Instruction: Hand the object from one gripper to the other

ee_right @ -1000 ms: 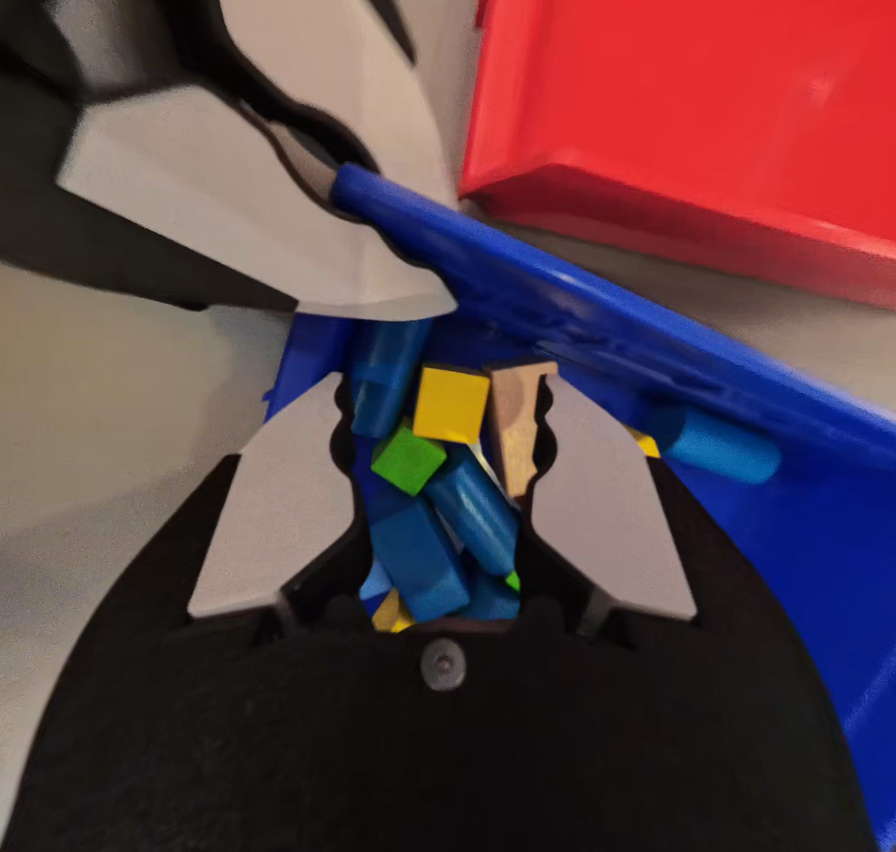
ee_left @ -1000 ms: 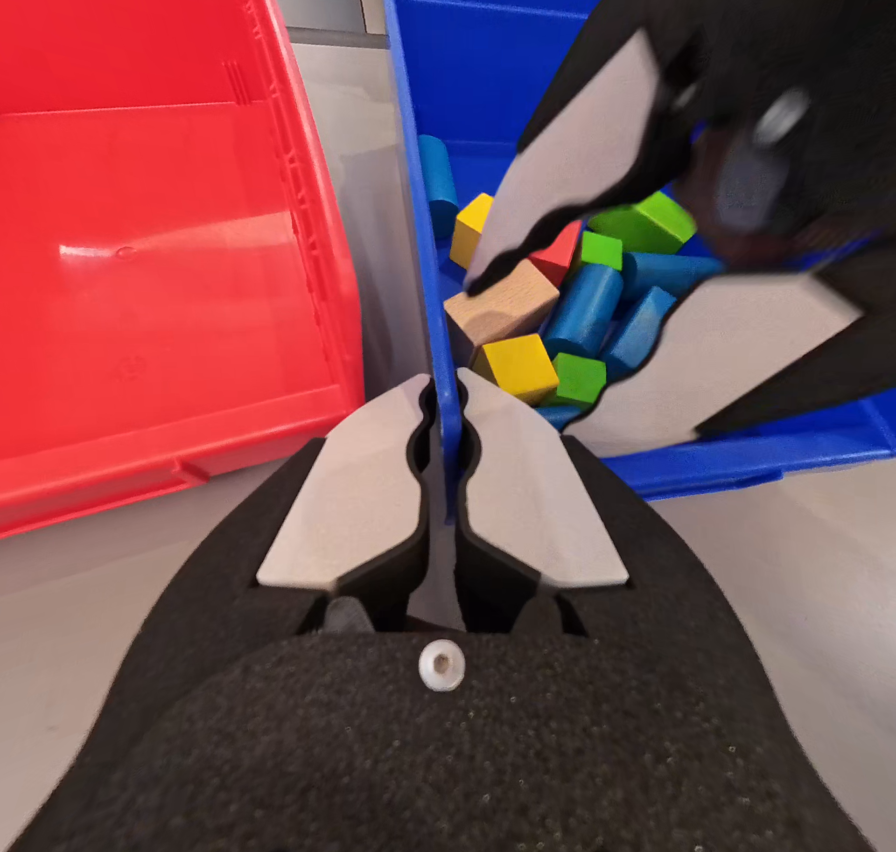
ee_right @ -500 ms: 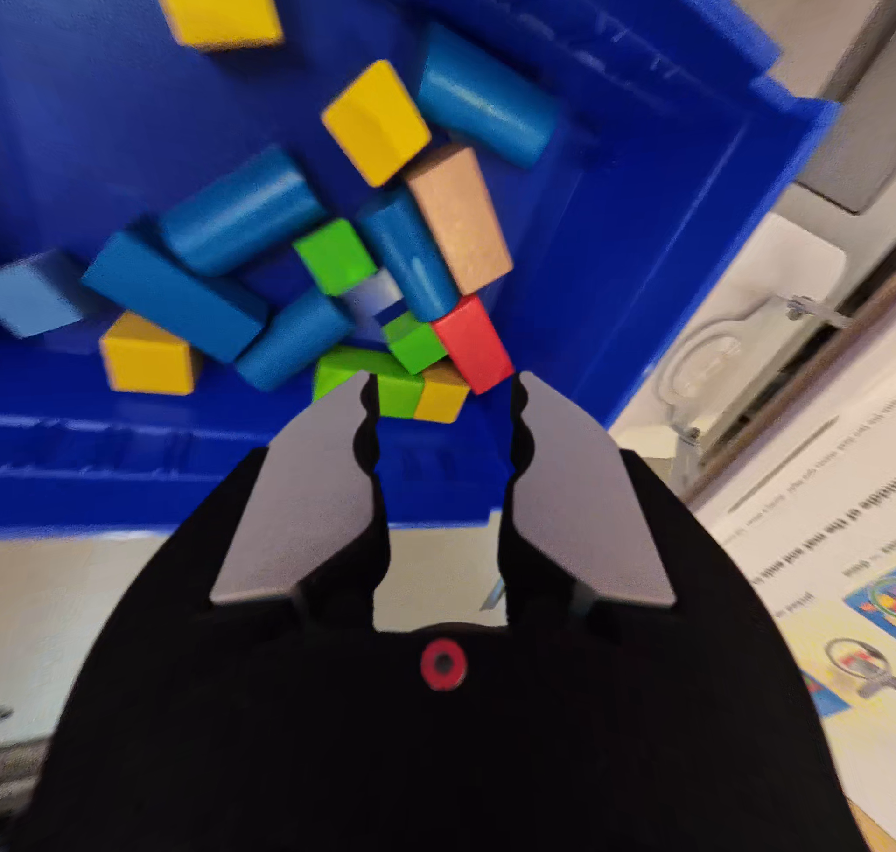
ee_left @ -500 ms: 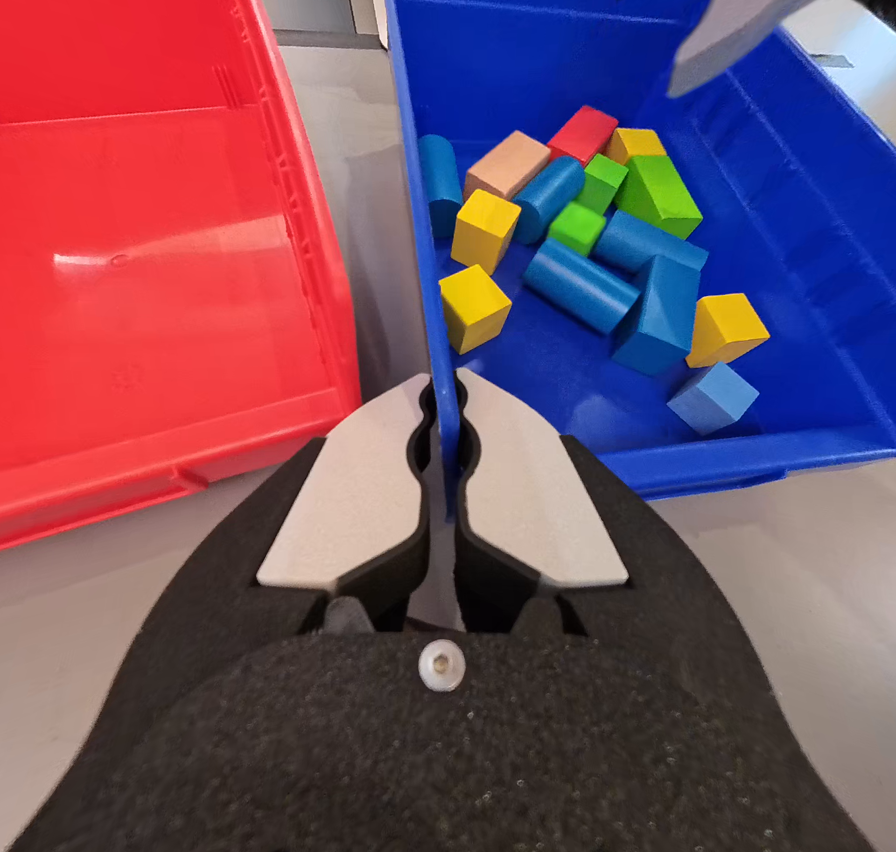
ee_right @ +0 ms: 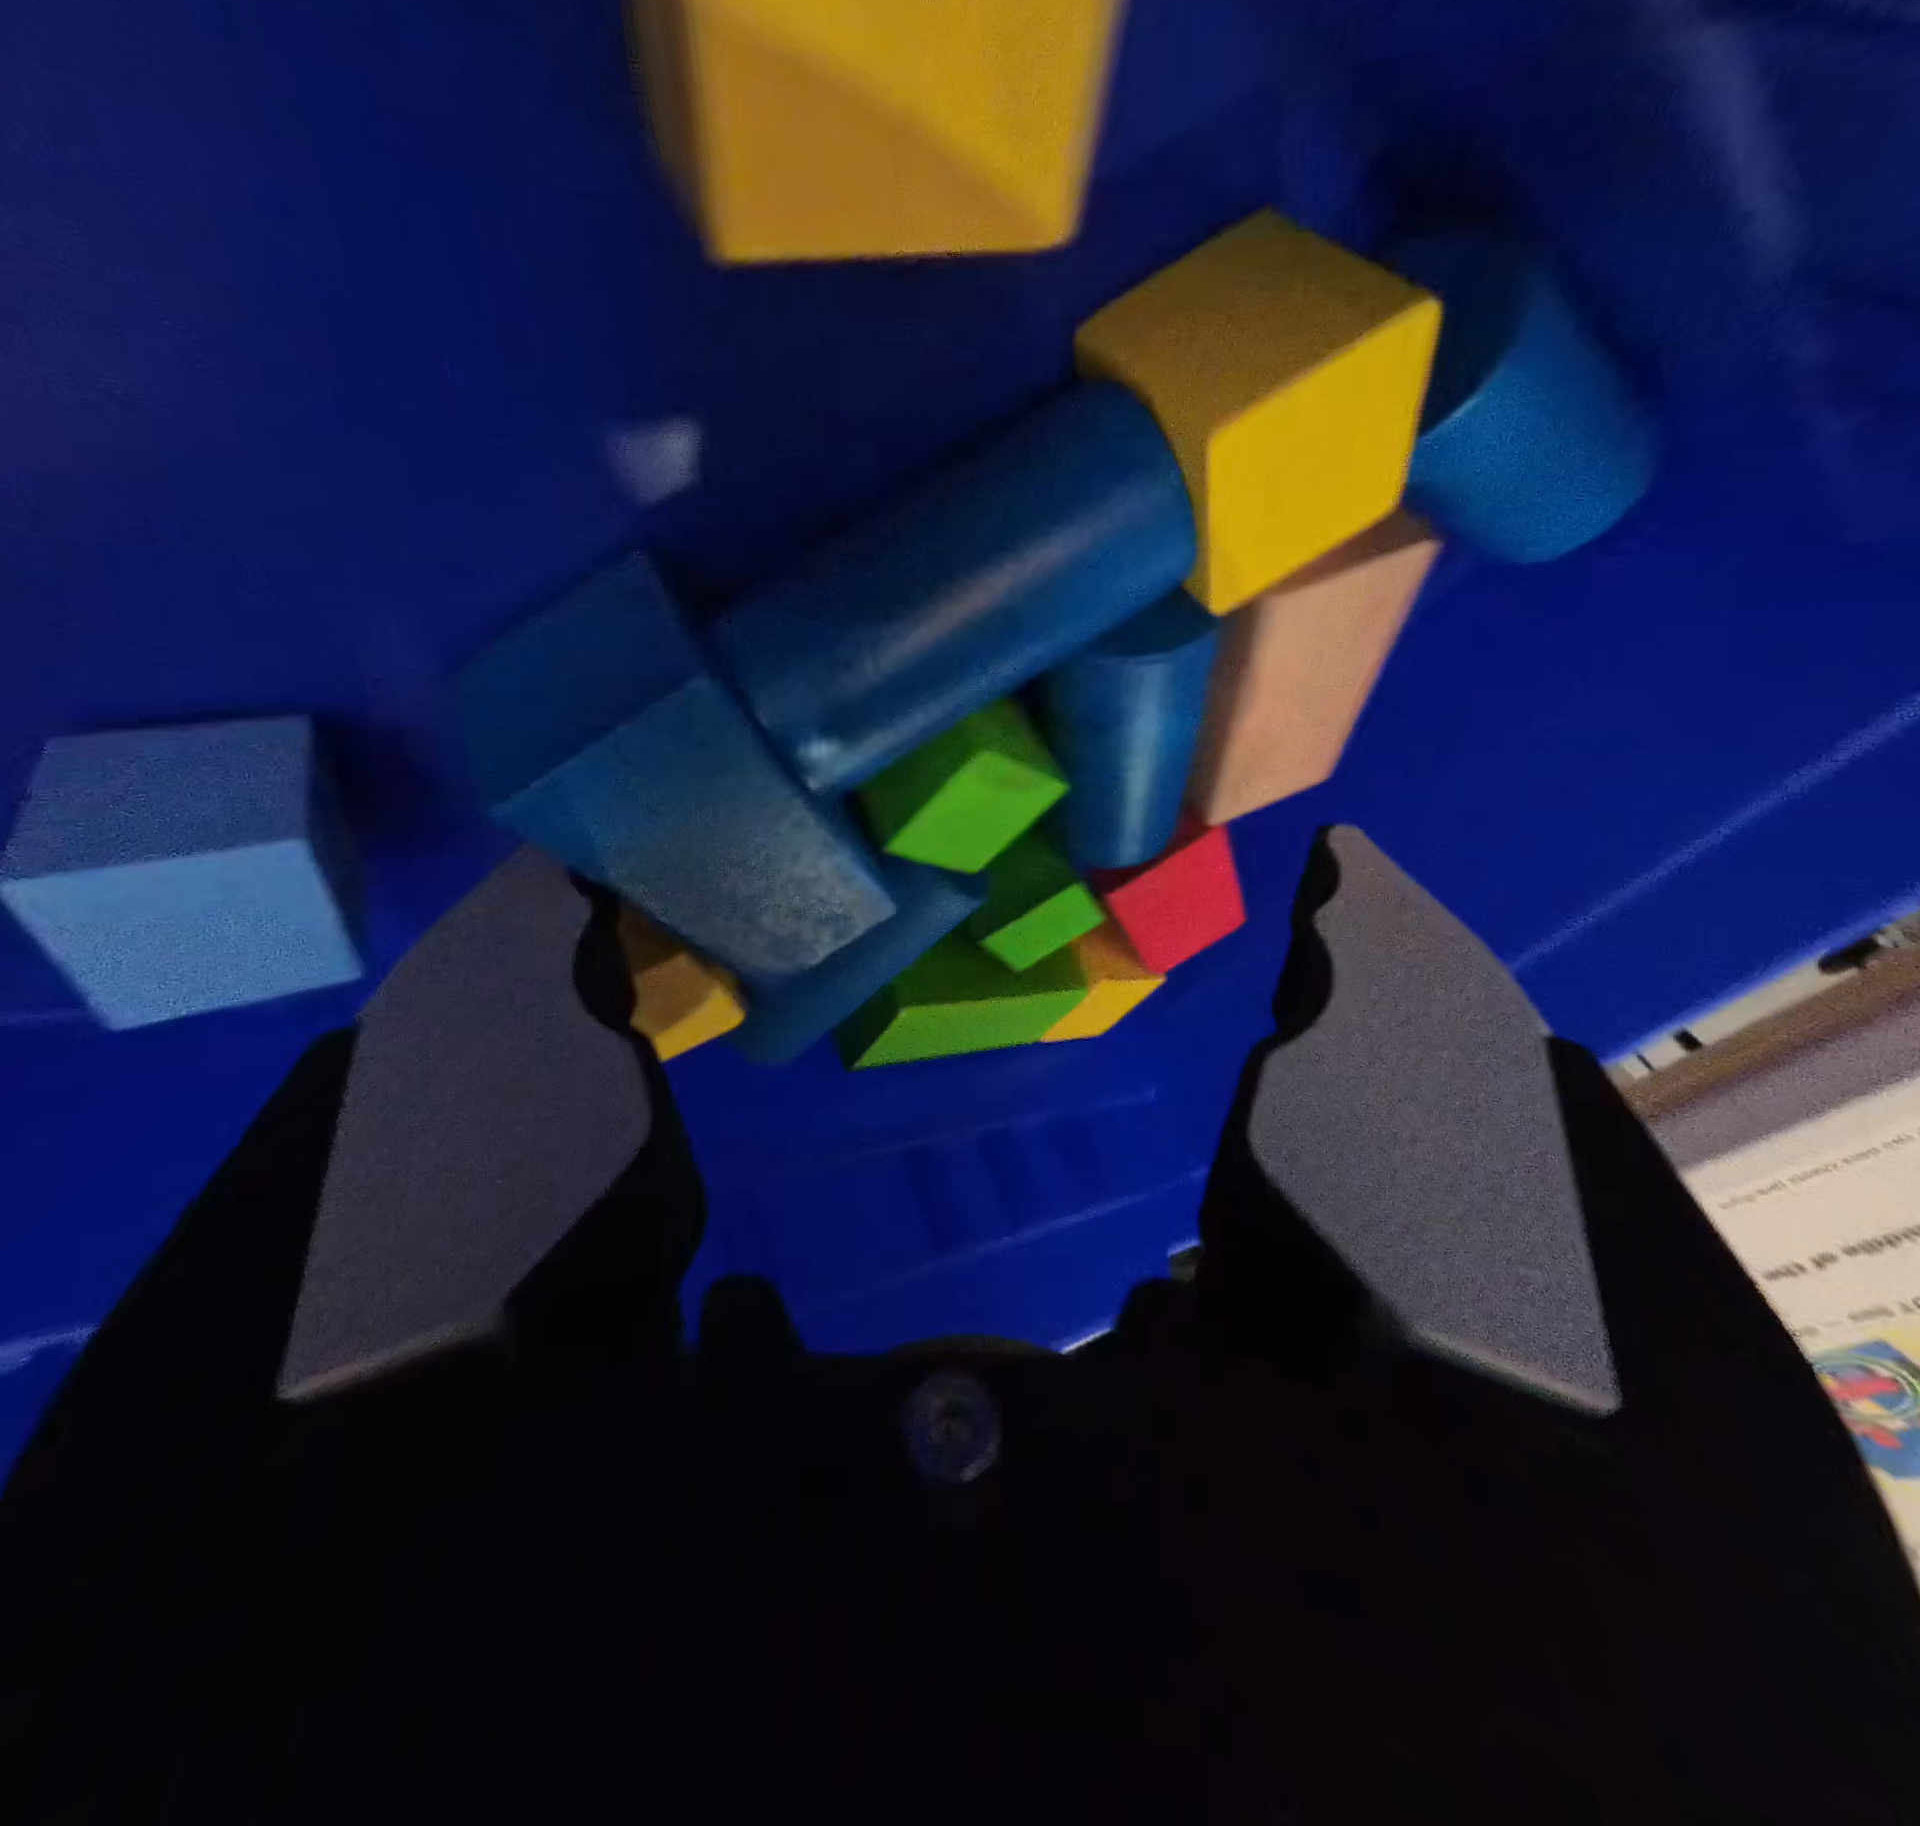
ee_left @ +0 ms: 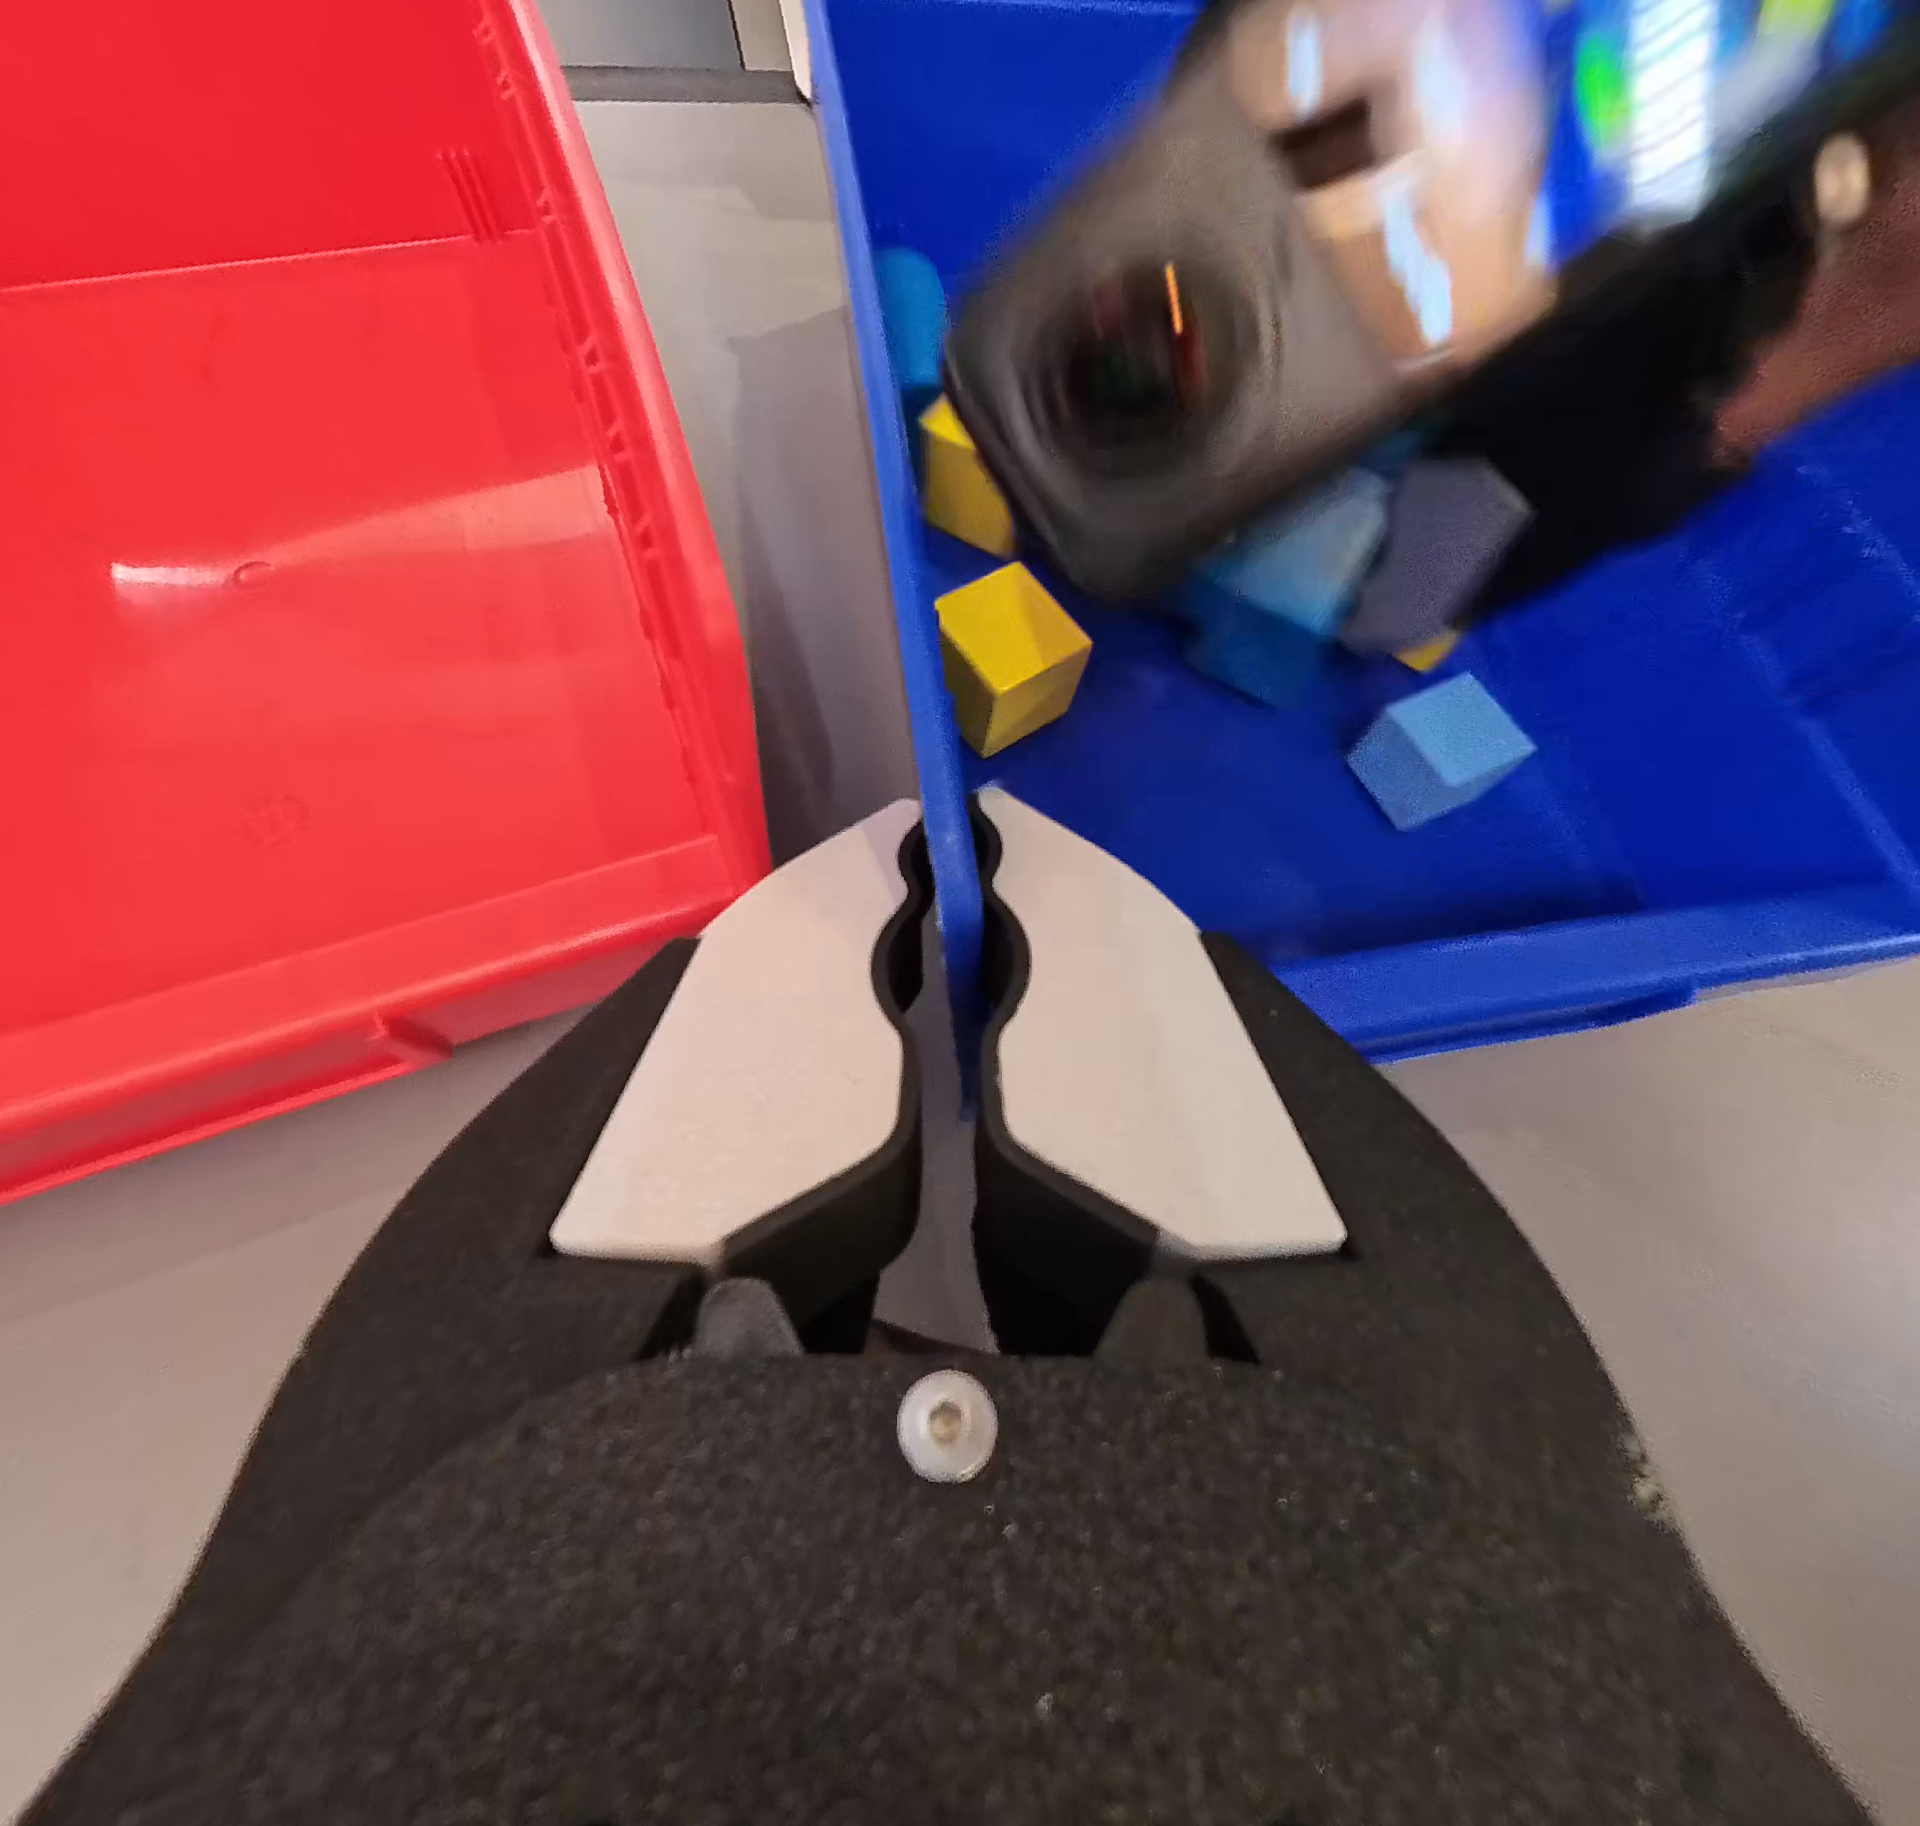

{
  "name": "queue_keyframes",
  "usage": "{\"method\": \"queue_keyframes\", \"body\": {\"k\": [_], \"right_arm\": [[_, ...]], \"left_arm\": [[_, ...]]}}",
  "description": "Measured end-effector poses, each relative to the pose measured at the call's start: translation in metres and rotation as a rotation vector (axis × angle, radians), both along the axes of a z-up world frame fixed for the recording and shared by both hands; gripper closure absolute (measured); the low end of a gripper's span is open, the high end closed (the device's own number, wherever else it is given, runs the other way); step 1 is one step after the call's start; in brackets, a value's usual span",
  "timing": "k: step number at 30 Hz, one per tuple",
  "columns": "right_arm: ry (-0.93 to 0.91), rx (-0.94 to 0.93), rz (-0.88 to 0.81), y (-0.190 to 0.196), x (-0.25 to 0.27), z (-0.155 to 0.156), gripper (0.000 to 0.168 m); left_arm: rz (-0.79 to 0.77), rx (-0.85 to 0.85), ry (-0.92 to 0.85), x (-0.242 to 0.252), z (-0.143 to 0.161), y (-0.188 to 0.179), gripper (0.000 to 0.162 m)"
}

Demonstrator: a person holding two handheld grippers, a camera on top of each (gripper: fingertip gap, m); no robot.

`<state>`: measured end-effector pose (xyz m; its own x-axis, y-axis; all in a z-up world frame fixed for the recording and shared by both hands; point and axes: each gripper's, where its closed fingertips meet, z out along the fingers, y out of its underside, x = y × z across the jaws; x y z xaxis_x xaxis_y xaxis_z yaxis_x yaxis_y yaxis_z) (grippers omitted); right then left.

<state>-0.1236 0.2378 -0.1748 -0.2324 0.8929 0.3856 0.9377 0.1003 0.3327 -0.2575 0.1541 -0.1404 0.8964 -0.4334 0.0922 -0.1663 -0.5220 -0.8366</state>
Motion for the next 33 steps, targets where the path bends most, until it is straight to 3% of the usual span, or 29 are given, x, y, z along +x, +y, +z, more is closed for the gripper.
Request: {"method": "queue_keyframes", "body": {"k": [2, 4, 5, 6, 7, 10, 14, 17, 18, 21, 23, 24, 28, 29, 30, 31, 32, 33], "right_arm": [[0.181, 0.073, -0.05, 0.03, -0.021, 0.019, 0.022], [0.23, 0.133, -0.05, 0.045, -0.025, 0.036, 0.023], [0.237, 0.274, 0.001, 0.059, -0.026, 0.056, 0.057], [0.308, 0.41, 0.069, 0.07, -0.034, 0.082, 0.121], [0.41, 0.412, 0.134, 0.066, -0.044, 0.096, 0.134], [0.58, 0.265, 0.066, 0.055, -0.047, 0.098, 0.106], [0.649, 0.054, -0.207, 0.062, -0.039, 0.057, 0.078], [0.764, -0.086, -0.3, 0.071, -0.06, 0.035, 0.064], [0.751, -0.108, -0.307, 0.075, -0.062, 0.025, 0.06], [0.706, -0.266, -0.401, 0.067, -0.061, -0.013, 0.027], [0.6, -0.335, -0.422, 0.05, -0.05, -0.027, 0.031], [0.574, -0.423, -0.499, 0.033, -0.05, -0.032, 0.022], [0.476, -0.709, -0.432, -0.044, -0.056, -0.002, 0.063], [0.396, -0.71, -0.429, -0.057, -0.045, 0.004, 0.06], [0.321, -0.673, -0.391, -0.061, -0.032, 0.012, 0.083], [0.269, -0.64, -0.347, -0.062, -0.02, 0.02, 0.12], [0.238, -0.629, -0.327, -0.063, -0.011, 0.03, 0.145], [0.226, -0.558, -0.348, -0.058, -0.003, 0.037, 0.151]], "left_arm": [[0.01, 0.006, 0.004, -0.001, 0.0, 0.001, 0.157], [0.024, 0.02, 0.028, -0.004, 0.0, 0.003, 0.156], [0.026, 0.027, 0.039, -0.005, 0.0, 0.004, 0.155], [0.026, 0.03, 0.046, -0.005, 0.0, 0.004, 0.155], [0.027, 0.031, 0.046, -0.005, 0.0, 0.004, 0.155], [0.037, 0.025, 0.028, -0.004, 0.0, 0.004, 0.155], [0.038, 0.025, 0.023, -0.003, 0.0, 0.004, 0.155], [0.038, 0.025, 0.028, -0.003, 0.0, 0.004, 0.155], [0.037, 0.025, 0.027, -0.003, 0.0, 0.004, 0.155], [0.037, 0.023, 0.022, -0.003, 0.0, 0.005, 0.156], [0.039, 0.025, 0.024, -0.003, 0.0, 0.005, 0.156], [0.042, 0.025, 0.029, -0.003, 0.0, 0.005, 0.157], [0.039, 0.025, 0.023, -0.003, 0.001, 0.005, 0.158], [0.036, 0.025, 0.023, -0.004, 0.0, 0.005, 0.158], [0.034, 0.022, 0.021, -0.003, 0.0, 0.006, 0.158], [0.034, 0.021, 0.017, -0.003, 0.0, 0.005, 0.157], [0.035, 0.021, 0.016, -0.003, 0.0, 0.006, 0.157], [0.035, 0.021, 0.016, -0.003, 0.0, 0.006, 0.157]]}}
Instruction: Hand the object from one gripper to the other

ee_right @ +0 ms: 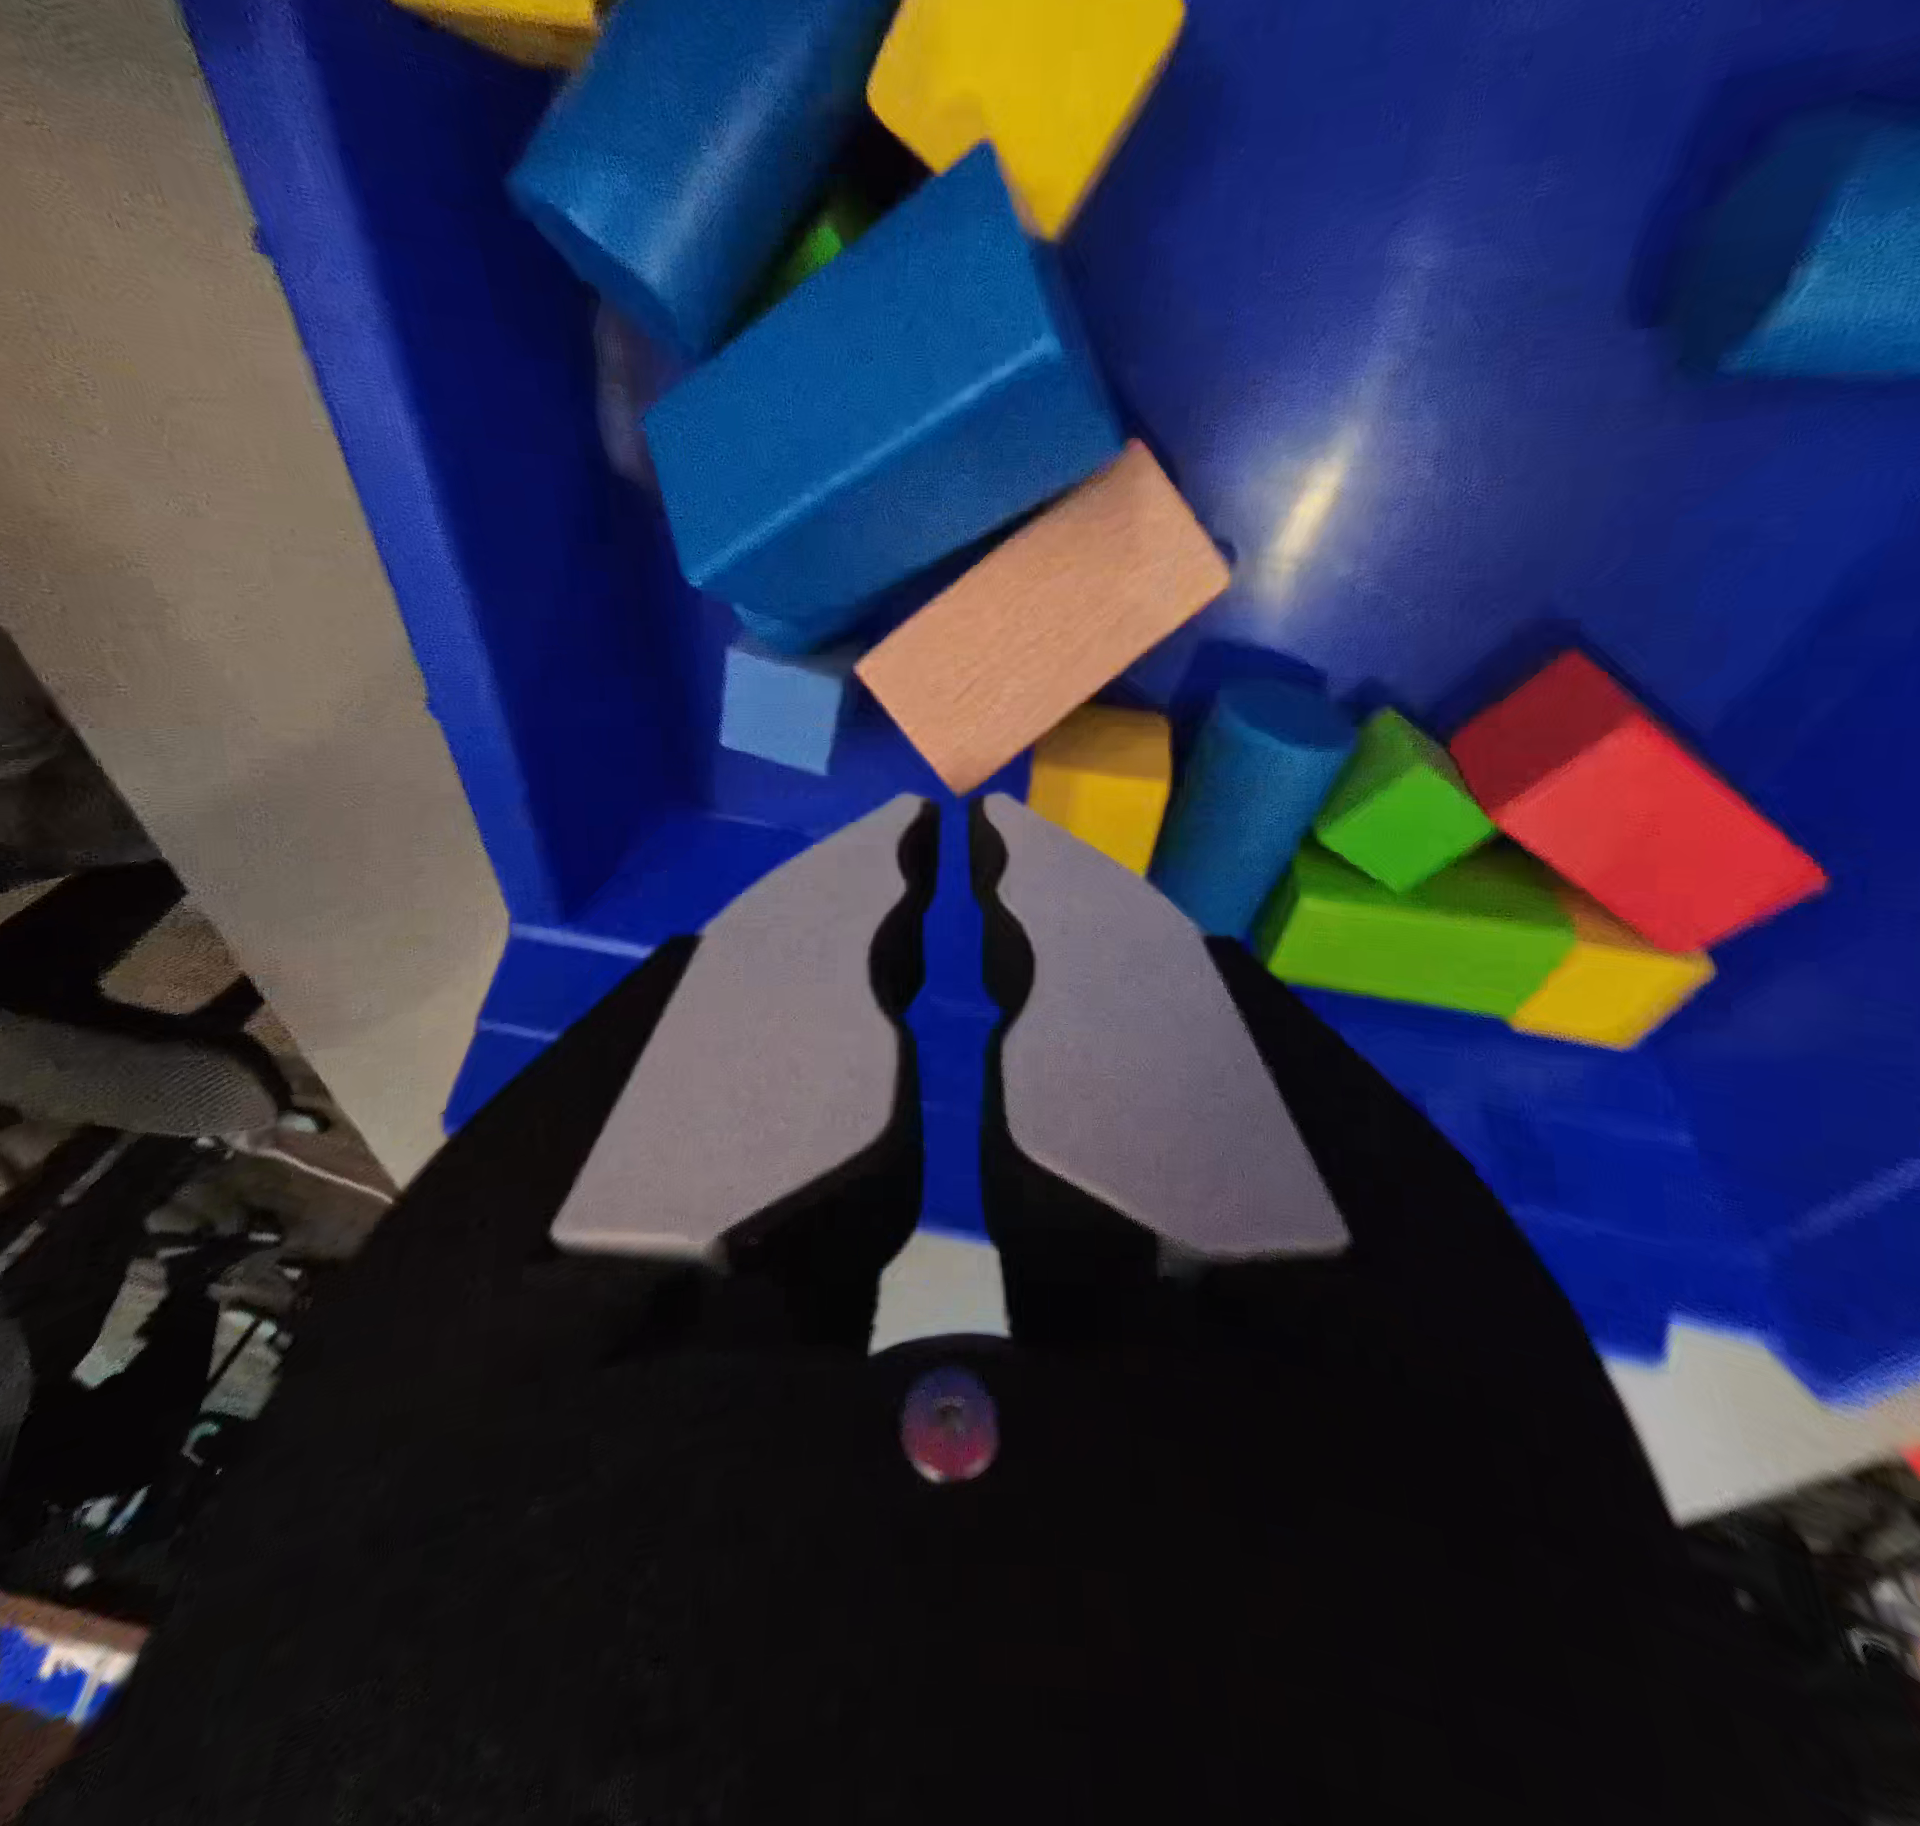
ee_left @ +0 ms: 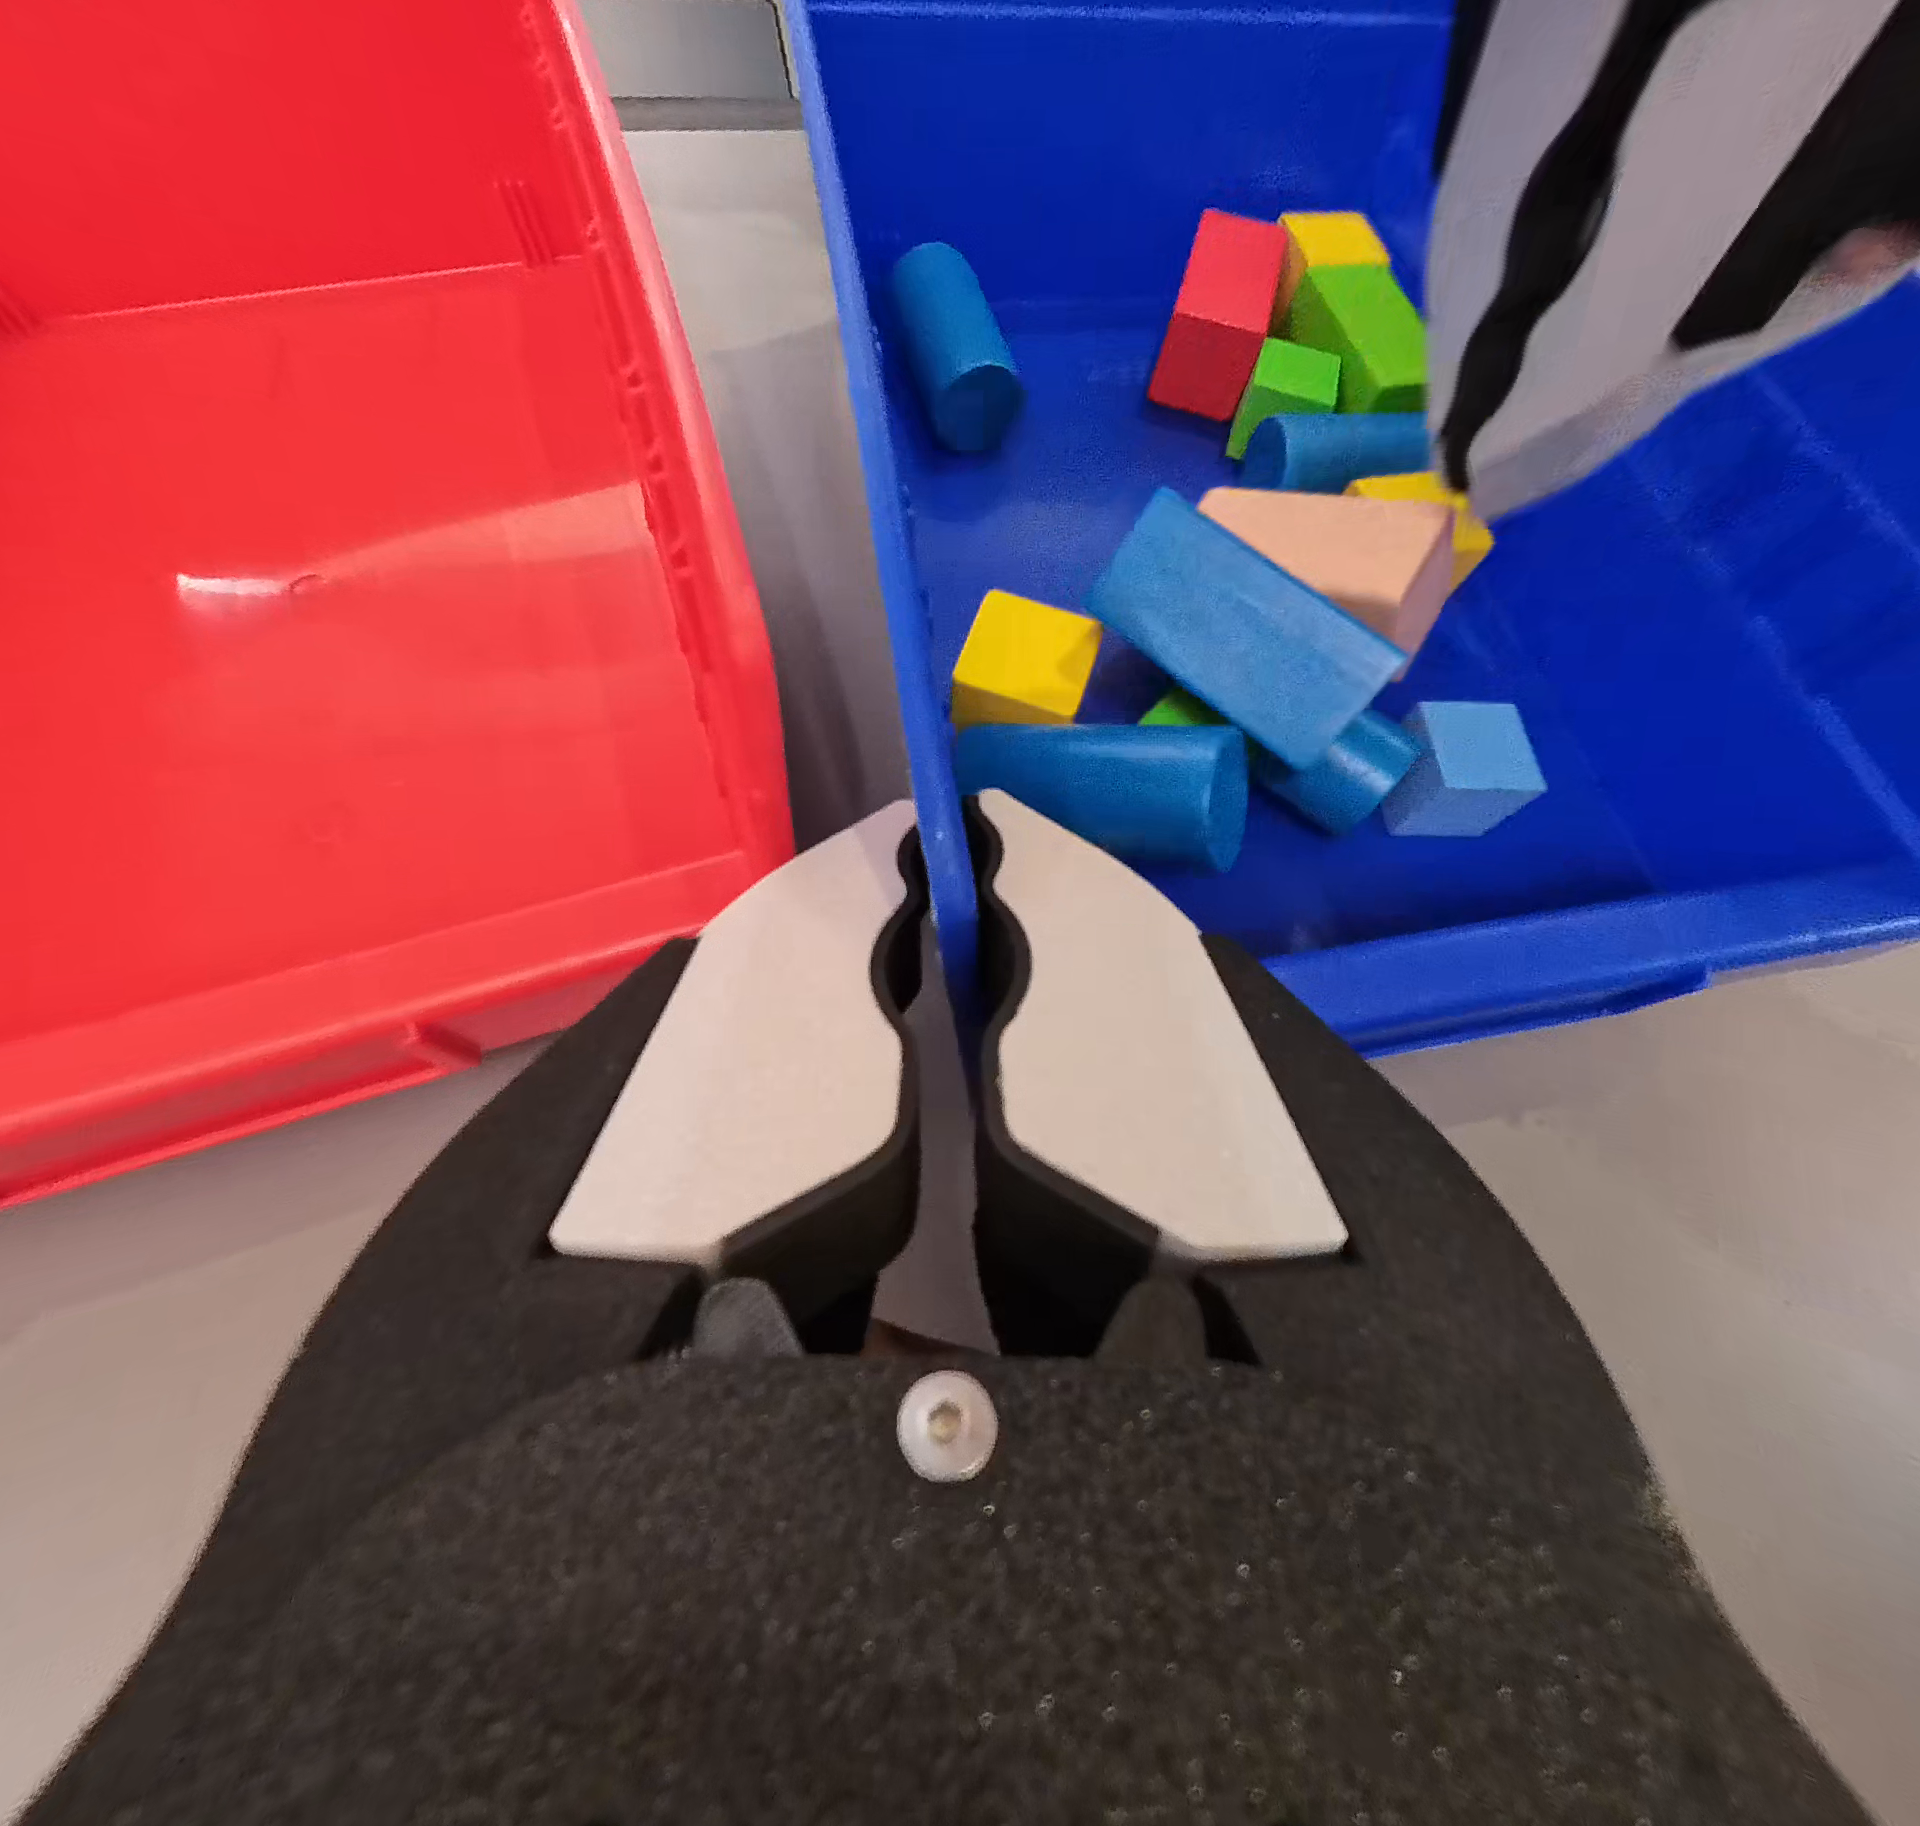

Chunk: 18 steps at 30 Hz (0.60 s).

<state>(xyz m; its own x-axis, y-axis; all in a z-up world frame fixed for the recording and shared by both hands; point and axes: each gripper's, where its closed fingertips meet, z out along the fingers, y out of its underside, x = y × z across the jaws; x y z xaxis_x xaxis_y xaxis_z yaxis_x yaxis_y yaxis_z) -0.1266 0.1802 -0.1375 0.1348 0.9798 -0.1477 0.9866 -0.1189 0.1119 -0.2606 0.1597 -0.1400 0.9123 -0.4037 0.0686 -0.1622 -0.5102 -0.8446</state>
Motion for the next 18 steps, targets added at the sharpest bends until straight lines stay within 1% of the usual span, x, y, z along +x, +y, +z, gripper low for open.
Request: {"method": "queue_keyframes", "body": {"k": [1, 2, 4, 5, 6, 7, 9, 10, 11, 12, 13, 14, 16, 17, 18], "right_arm": [[-0.012, 0.052, -0.006, 0.004, 0.006, 0.007, 0.157], [0.018, 0.076, 0.002, 0.003, 0.005, 0.013, 0.145], [0.205, 0.039, 0.014, -0.015, -0.021, 0.022, 0.123], [0.3, 0.015, 0.035, -0.026, -0.037, 0.023, 0.116], [0.364, 0.022, 0.084, -0.034, -0.052, 0.02, 0.11], [0.405, 0.068, 0.147, -0.036, -0.065, 0.014, 0.105], [0.443, 0.195, 0.253, -0.03, -0.085, -0.005, 0.108], [0.437, 0.224, 0.284, -0.027, -0.091, -0.018, 0.107], [0.38, 0.248, 0.303, -0.019, -0.088, -0.032, 0.103], [0.391, 0.325, 0.336, -0.005, -0.091, -0.035, 0.097], [0.39, 0.34, 0.366, 0.004, -0.088, -0.036, 0.095], [0.362, 0.351, 0.352, 0.018, -0.081, -0.036, 0.099], [0.263, 0.382, 0.267, 0.053, -0.057, -0.032, 0.102], [0.162, 0.423, 0.244, 0.076, -0.036, -0.029, 0.107], [0.095, 0.482, 0.21, 0.098, -0.019, -0.023, 0.107]], "left_arm": [[0.001, -0.001, -0.001, 0.0, 0.0, 0.0, 0.157], [0.001, -0.002, -0.002, 0.0, 0.0, 0.0, 0.157], [0.003, -0.003, -0.002, 0.0, 0.0, 0.0, 0.157], [0.002, -0.003, -0.002, 0.0, 0.0, 0.0, 0.157], [0.001, -0.003, -0.003, 0.0, 0.0, 0.0, 0.157], [0.001, -0.003, -0.003, 0.0, 0.0, 0.0, 0.157], [0.001, -0.003, -0.003, 0.0, 0.0, 0.0, 0.157], [-0.001, -0.002, -0.003, 0.0, 0.0, 0.0, 0.157], [-0.003, -0.002, -0.004, 0.0, 0.0, 0.0, 0.157], [-0.004, -0.002, -0.005, 0.0, 0.0, 0.0, 0.157], [-0.005, -0.002, -0.005, 0.0, 0.0, 0.0, 0.157], [-0.005, -0.002, -0.003, 0.0, 0.0, 0.0, 0.157], [-0.008, -0.001, -0.003, 0.0, 0.0, 0.0, 0.157], [-0.01, 0.0, -0.004, 0.0, 0.0, 0.0, 0.157], [-0.013, 0.0, -0.007, 0.001, 0.0, 0.0, 0.157]]}}
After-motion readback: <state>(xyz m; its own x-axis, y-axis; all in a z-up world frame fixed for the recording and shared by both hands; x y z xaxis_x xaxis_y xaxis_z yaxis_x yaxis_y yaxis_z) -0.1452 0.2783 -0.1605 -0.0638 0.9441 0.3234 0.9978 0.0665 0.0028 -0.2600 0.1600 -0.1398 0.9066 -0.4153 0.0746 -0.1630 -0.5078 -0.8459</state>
